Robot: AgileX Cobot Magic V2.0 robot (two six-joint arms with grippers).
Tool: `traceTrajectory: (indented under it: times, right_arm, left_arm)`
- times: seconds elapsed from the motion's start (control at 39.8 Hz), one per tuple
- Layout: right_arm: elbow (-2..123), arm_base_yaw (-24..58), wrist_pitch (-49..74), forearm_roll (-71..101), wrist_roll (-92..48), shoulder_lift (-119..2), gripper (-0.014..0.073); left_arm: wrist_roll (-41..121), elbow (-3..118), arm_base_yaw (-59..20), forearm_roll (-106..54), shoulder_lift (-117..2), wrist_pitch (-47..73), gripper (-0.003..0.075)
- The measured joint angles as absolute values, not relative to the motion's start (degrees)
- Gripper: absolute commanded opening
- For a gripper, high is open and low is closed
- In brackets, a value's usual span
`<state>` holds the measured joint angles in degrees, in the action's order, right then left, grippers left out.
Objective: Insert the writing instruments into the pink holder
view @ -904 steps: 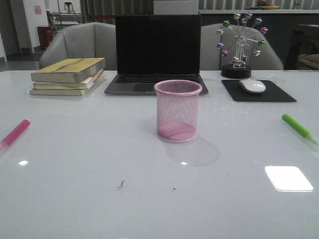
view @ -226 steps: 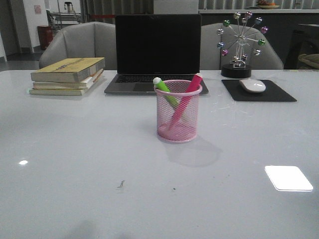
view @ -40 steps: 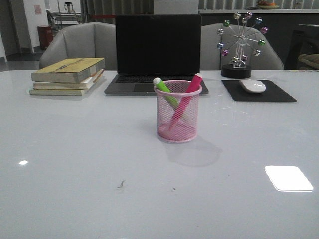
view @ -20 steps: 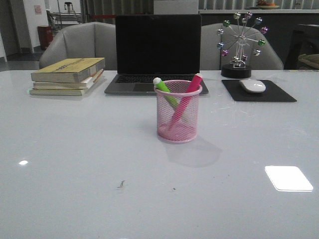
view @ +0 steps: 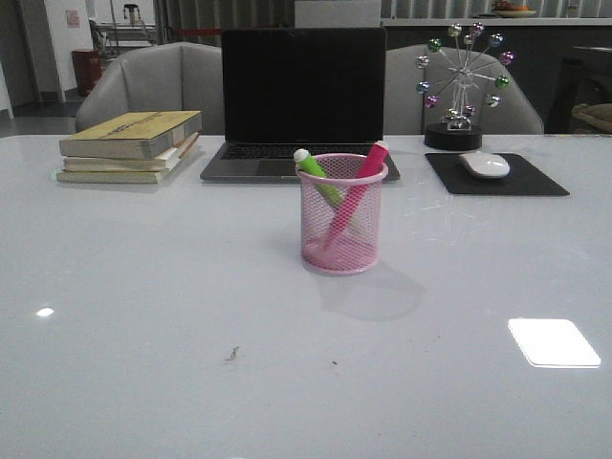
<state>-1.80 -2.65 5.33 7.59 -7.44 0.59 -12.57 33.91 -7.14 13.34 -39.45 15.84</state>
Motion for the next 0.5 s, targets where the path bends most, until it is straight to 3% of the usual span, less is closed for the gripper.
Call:
traceTrajectory:
  times: [0.15, 0.38, 0.5]
  right_arm:
    - [-1.80, -2.65, 5.33, 7.59, -7.44, 0.59, 0.0058]
    - [-1.80, -2.65, 5.33, 7.59, -7.44, 0.59, 0.0058]
    - [-1.80, -2.65, 5.33, 7.59, -7.44, 0.59, 0.0058]
  left_arm:
    - [-12.57, 33.91, -7.14, 13.34, -39.45, 15.84, 0.0337]
    - [-12.57, 33.91, -7.14, 13.34, -39.45, 15.84, 0.0092]
    - [-12.57, 33.91, -7.14, 13.34, -39.45, 15.84, 0.0094]
